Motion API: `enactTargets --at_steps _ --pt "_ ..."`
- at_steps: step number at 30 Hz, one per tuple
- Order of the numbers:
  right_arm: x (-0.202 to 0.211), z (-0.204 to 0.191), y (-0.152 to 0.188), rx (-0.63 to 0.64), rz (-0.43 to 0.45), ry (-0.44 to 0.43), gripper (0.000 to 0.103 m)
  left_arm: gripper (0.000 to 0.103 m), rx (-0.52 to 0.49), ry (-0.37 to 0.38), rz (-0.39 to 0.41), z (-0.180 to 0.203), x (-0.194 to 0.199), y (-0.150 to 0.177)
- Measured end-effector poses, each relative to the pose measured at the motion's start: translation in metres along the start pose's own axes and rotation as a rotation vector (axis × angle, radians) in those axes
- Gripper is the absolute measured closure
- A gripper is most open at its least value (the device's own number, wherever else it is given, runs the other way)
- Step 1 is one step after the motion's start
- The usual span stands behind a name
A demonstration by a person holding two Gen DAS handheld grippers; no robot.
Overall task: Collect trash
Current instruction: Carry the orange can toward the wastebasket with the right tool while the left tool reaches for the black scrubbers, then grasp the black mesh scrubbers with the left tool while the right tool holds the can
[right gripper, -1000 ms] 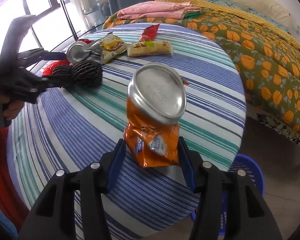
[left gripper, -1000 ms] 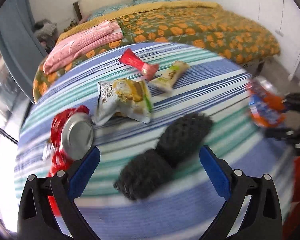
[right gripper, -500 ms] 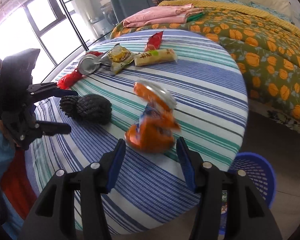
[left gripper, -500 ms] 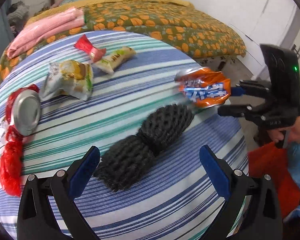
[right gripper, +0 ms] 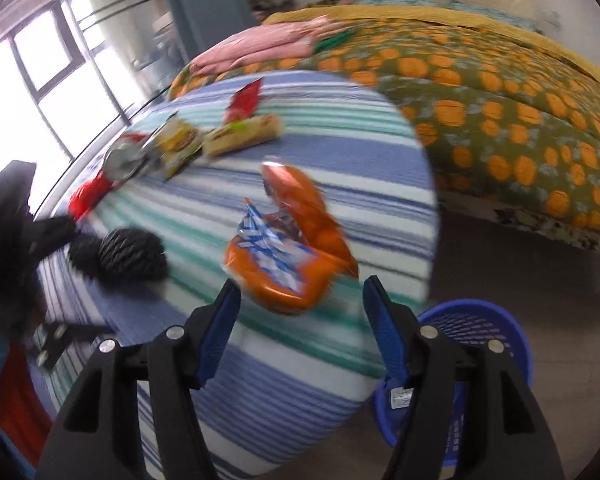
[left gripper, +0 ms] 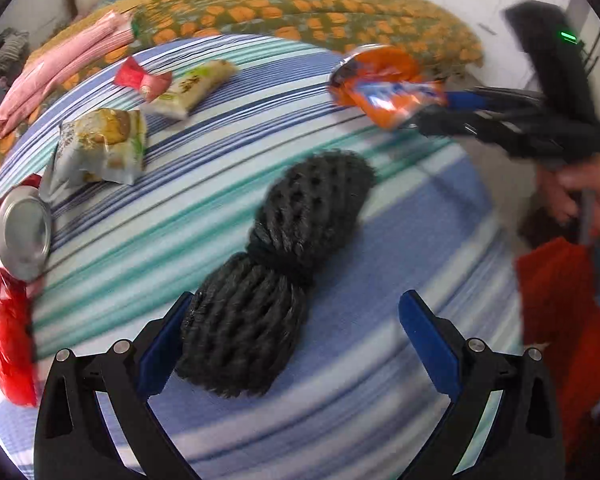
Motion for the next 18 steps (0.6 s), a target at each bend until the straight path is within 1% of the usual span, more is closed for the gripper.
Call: enactTargets --at_steps 2,4,6,8,9,10,12,14,16,18 --pt "0.001 0.005 -0.001 -0.011 -0.002 -0.008 0.040 0.004 0.010 -0.007 0.029 0.001 0.009 -0.002" --pt "0.001 0.004 -0.001 0.001 -0.008 -0.017 0.040 0.004 0.032 -0.060 0.065 -0.005 0.013 -0.008" --pt "0.001 0.002 -0.002 0.014 -0.007 -0.019 0.040 0.004 0.039 -0.105 0.073 -0.011 0.009 -0.016" --pt "0.001 0.001 -0.003 0.029 -0.006 -0.017 0.033 0.004 0.025 -0.111 0.046 -0.012 -0.002 -0.016" --pt "0.001 0.001 -0.005 0.048 -0.003 -0.012 0.023 0.004 0.010 -0.113 0.029 -0.010 -0.009 -0.015" --pt "0.000 0.001 -0.006 0.060 0.001 -0.010 0.019 0.004 -0.006 -0.115 0.018 -0.007 -0.013 -0.013" --pt "-0.002 0.001 -0.010 0.088 0.004 -0.013 0.017 0.005 -0.034 -0.114 -0.002 0.000 -0.016 -0.006" --pt "-0.007 0.003 -0.016 0.135 0.004 -0.025 0.016 0.005 -0.048 -0.115 0.008 0.005 -0.014 -0.002" --pt "-0.013 0.007 -0.020 0.165 0.001 -0.032 0.015 0.008 -0.030 -0.093 0.000 0.004 -0.011 0.002" --pt "-0.020 0.014 -0.023 0.158 -0.015 -0.057 0.015 0.013 -0.005 -0.100 0.002 0.004 -0.009 0.005"
Point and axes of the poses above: each gripper's, at about its wrist camera, not at the fingertips, and x roughly against the way its jaws point, z to its right, y to its underside, the point moved 4 cm from there along -x, roughly the way its jaws point, and after that the axes turned 5 degrees about z, right-handed, at the moved point
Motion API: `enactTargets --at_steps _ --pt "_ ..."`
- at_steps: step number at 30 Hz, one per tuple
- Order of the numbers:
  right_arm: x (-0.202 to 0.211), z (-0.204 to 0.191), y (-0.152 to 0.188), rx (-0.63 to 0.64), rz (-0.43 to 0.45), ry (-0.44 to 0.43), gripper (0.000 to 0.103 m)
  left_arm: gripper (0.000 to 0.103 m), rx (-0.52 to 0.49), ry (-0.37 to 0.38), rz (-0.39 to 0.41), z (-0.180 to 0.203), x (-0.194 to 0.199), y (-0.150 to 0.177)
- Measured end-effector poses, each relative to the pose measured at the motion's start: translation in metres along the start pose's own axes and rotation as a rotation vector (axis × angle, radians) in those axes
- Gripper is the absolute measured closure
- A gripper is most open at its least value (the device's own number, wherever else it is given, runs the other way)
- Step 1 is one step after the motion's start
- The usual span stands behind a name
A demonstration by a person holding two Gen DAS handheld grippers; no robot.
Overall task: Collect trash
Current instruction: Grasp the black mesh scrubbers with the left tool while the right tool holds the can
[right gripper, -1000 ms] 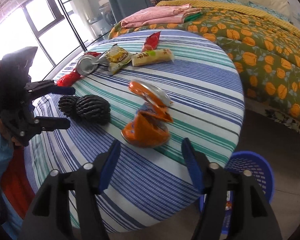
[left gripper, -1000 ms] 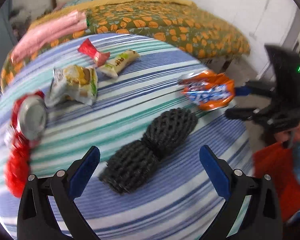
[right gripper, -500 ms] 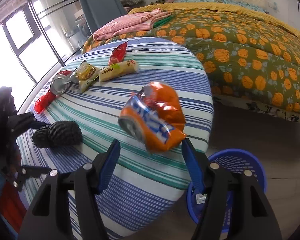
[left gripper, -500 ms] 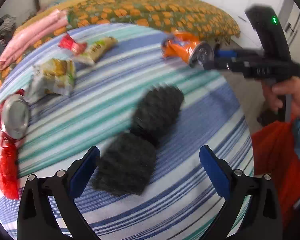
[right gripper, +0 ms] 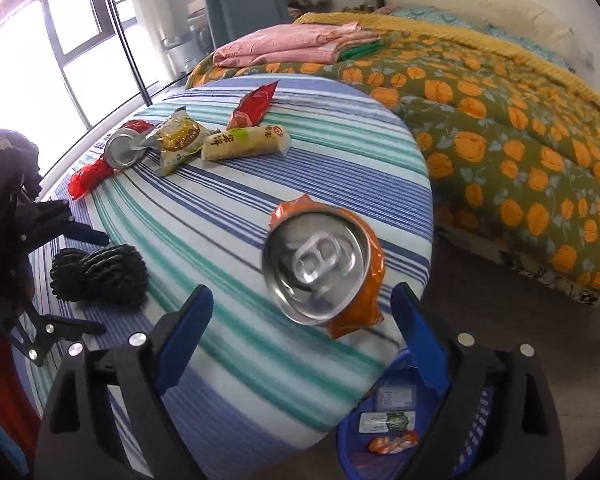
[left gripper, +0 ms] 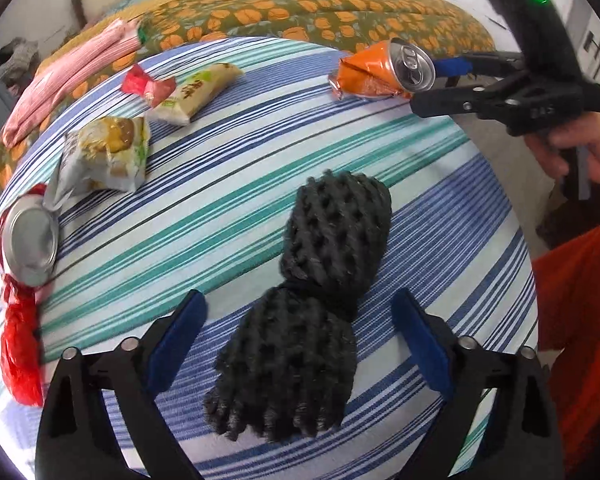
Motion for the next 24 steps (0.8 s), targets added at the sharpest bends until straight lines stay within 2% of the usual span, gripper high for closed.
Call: enactTargets --at_steps 4,8,9,10,11,12,13,15,17,20,24 --pt "0.003 0.003 -0.010 -0.004 0.052 0.020 0.015 0.014 0.028 -0.065 0.018 0.002 0.001 -0.002" --pt "0.002 -0.011 -0.013 0.080 0.053 0.050 0.016 0.014 0.036 -0.090 0.036 0.005 -0.001 -0.006" --pt "-0.001 -0.014 -0.013 0.102 0.046 0.062 0.025 0.018 0.038 -0.101 0.041 0.007 -0.001 -0.007" --pt "-0.002 -0.017 -0.013 0.127 0.041 0.083 0.038 0.021 0.042 -0.100 0.044 0.007 -0.002 -0.009" --pt "-0.003 -0.019 -0.012 0.148 0.035 0.103 0.046 0.031 0.051 -0.094 0.046 0.008 -0.001 -0.010" --pt "-0.004 -0.022 -0.012 0.166 0.025 0.127 0.055 0.046 0.062 -0.088 0.049 0.009 0.000 -0.011" --pt "-0.004 -0.022 -0.011 0.171 0.019 0.149 0.055 0.053 0.080 -0.081 0.051 0.009 0.000 -0.012" --pt "0.002 -0.022 -0.012 0.139 0.026 0.156 0.055 0.061 0.117 -0.080 0.053 0.008 0.000 -0.014" --pt "0.010 -0.021 -0.014 0.107 0.047 0.144 0.055 0.065 0.160 -0.056 0.071 0.008 0.002 -0.017" --pt "0.028 -0.015 -0.015 0.003 0.079 0.083 0.055 0.067 0.231 -0.019 0.098 0.011 0.005 -0.023" --pt "0.047 -0.003 -0.009 -0.107 0.088 0.038 0.055 0.067 0.307 0.027 0.120 0.025 0.006 -0.041"
Point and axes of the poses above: each gripper's, at about its wrist camera, not at the fingertips, and x roughly against the way its jaws point, z to its right, y to its underside, the point moved 4 cm from there along -x, roughly the way its jaws point, and after that the axes turned 5 degrees about z, right-handed, at the moved point
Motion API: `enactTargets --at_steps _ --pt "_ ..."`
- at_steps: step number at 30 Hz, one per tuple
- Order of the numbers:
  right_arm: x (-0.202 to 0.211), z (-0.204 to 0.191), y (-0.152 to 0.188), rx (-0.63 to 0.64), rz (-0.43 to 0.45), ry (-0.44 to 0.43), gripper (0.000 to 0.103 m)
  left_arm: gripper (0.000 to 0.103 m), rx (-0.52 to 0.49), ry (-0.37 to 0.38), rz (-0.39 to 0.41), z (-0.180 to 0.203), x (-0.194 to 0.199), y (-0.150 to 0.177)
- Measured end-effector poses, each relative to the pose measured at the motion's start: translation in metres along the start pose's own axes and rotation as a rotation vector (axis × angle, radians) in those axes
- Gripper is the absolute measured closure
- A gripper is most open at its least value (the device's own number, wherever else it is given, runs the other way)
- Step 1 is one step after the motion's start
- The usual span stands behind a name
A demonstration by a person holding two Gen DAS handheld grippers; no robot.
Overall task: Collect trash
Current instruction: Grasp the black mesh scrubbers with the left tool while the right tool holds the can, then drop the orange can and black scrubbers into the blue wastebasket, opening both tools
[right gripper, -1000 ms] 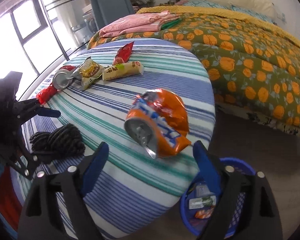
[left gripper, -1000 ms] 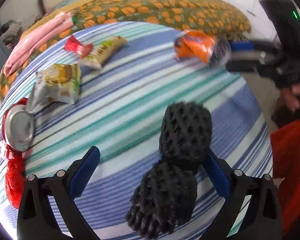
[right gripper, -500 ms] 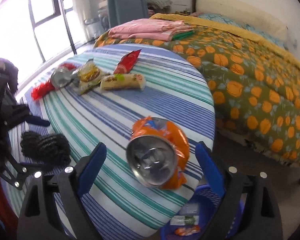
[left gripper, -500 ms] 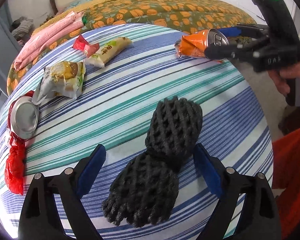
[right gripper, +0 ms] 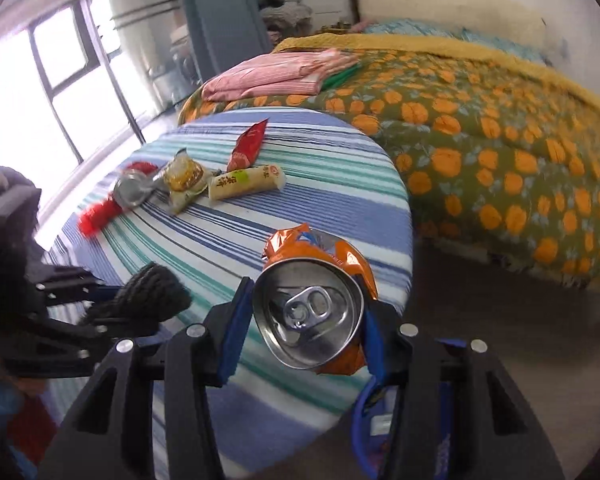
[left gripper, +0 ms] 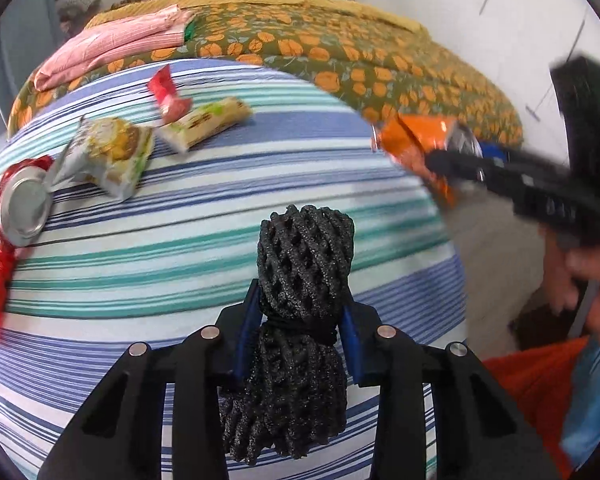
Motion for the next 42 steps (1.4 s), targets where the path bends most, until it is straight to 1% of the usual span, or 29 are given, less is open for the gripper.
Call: enactTargets --at_steps 3,5,8,11,15,18,22,27,35,37,38,39,40,41,42 --pt "0.018 0.024 0.008 -0.110 0.006 0.005 0.055 0.067 0.004 0.023 0.013 0.030 -0.005 -0.014" --pt "0.031 0.046 0.016 -0.193 0.018 0.028 0.055 0.067 -0.007 0.035 0.019 0.054 -0.011 -0.023" --pt "0.052 0.086 0.031 -0.319 0.033 0.091 0.055 0.067 -0.017 0.064 0.015 0.092 -0.024 -0.035" --pt "0.069 0.128 0.052 -0.428 0.023 0.179 0.055 0.067 -0.028 0.103 -0.006 0.132 -0.044 -0.041" --pt "0.077 0.158 0.076 -0.521 -0.012 0.223 0.055 0.067 -0.054 0.134 -0.048 0.181 -0.080 -0.037" --pt "0.082 0.172 0.088 -0.549 -0.032 0.247 0.055 0.067 -0.061 0.140 -0.080 0.205 -0.107 -0.033" --pt "0.083 0.186 0.090 -0.568 -0.037 0.273 0.055 0.067 -0.062 0.132 -0.100 0.221 -0.132 -0.030" --pt "0.076 0.202 0.094 -0.600 -0.040 0.292 0.055 0.066 -0.060 0.116 -0.116 0.227 -0.153 -0.032" --pt "0.069 0.212 0.096 -0.642 -0.033 0.264 0.054 0.064 -0.080 0.106 -0.125 0.233 -0.166 -0.028" --pt "0.069 0.212 0.095 -0.645 -0.028 0.262 0.053 0.064 -0.088 0.100 -0.128 0.235 -0.171 -0.027" --pt "0.069 0.213 0.094 -0.647 -0.023 0.259 0.051 0.064 -0.090 0.099 -0.129 0.235 -0.173 -0.027" --pt "0.069 0.214 0.094 -0.653 -0.018 0.259 0.043 0.061 -0.093 0.096 -0.130 0.236 -0.176 -0.027" --pt "0.069 0.215 0.094 -0.660 -0.009 0.260 0.041 0.059 -0.095 0.092 -0.130 0.237 -0.178 -0.028" --pt "0.071 0.215 0.093 -0.667 0.000 0.261 0.041 0.046 -0.098 0.088 -0.130 0.237 -0.181 -0.028" --pt "0.073 0.217 0.092 -0.672 0.010 0.264 0.041 0.031 -0.098 0.083 -0.129 0.238 -0.183 -0.029"
Point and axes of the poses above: each gripper's, at about its wrist camera, not at the fingertips, and x roughly against the way its jaws point, z to its right, y to its underside, the point moved 4 cm from there along -x, roughly the way its jaws point, and after that the axes turned 5 degrees about z, right-handed, at the moved point
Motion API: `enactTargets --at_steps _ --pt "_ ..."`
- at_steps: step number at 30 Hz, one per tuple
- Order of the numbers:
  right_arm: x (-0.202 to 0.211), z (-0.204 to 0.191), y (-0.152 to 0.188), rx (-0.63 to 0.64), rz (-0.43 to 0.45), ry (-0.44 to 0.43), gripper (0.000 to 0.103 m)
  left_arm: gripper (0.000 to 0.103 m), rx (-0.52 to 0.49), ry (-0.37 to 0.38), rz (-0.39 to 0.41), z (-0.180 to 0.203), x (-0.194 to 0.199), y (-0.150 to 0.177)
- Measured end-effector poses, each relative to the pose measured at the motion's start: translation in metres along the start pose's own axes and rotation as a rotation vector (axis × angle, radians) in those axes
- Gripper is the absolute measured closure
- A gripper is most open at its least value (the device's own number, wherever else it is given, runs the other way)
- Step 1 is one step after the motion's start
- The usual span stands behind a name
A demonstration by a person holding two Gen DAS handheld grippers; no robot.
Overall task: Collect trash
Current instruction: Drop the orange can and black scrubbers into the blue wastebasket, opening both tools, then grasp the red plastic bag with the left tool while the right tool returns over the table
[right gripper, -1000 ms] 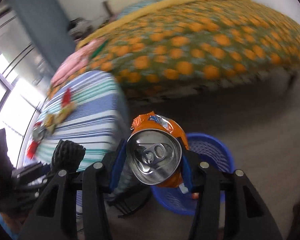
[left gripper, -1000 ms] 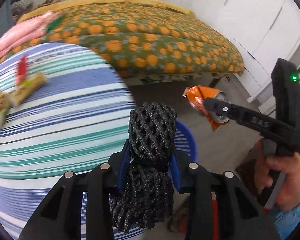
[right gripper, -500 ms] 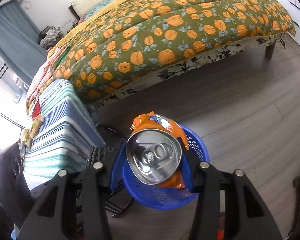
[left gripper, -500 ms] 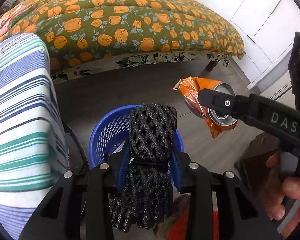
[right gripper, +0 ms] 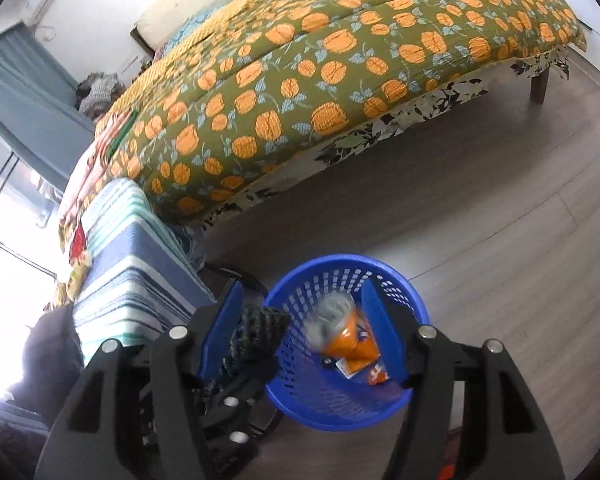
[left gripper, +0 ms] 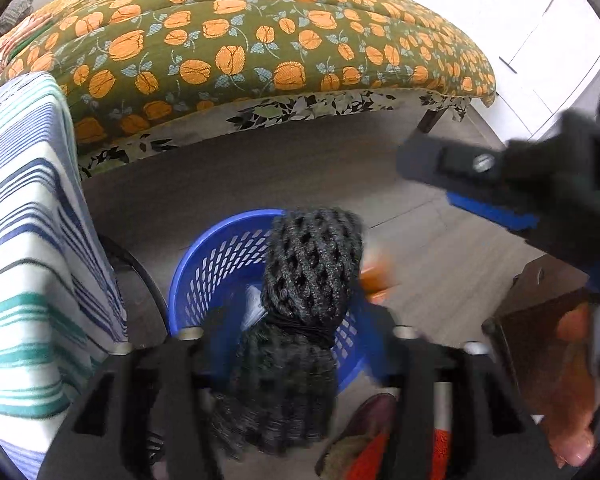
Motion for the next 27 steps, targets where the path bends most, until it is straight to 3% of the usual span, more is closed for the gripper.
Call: enactTargets --at_steps 3,10,16,19,23,27 --pt "0.009 0.002 -0.006 -0.012 0.036 -0.001 0.041 0.018 0.009 0.003 0.028 0.001 -0.001 -0.004" --pt "0.032 0.000 -0.021 0.006 0.151 0.020 0.040 0.012 0.009 0.028 0.072 0.006 0.020 -0.004" --pt "0.064 -0.021 -0.031 0.108 0.322 0.070 0.039 0.010 0.002 0.063 0.148 0.000 0.084 0.009" --pt "0.074 -0.046 -0.026 0.206 0.373 0.056 0.039 0.007 -0.022 0.036 0.194 -0.017 0.122 0.027" --pt "0.063 -0.094 -0.002 0.353 0.339 -0.001 0.039 0.007 0.001 -0.064 0.203 -0.072 0.155 0.062" --pt "0.035 -0.157 0.044 0.530 0.230 -0.086 0.039 0.007 0.046 -0.180 0.174 -0.135 0.174 0.097"
Point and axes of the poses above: each gripper's, at about its wrist camera, not at the fingertips, and x roughly against the way its jaws point, z to its right, y to its underside, the point moved 4 cm from there along -x, roughly the way its jaws point, and after that the axes turned 5 degrees about z, right-handed, at the moved point
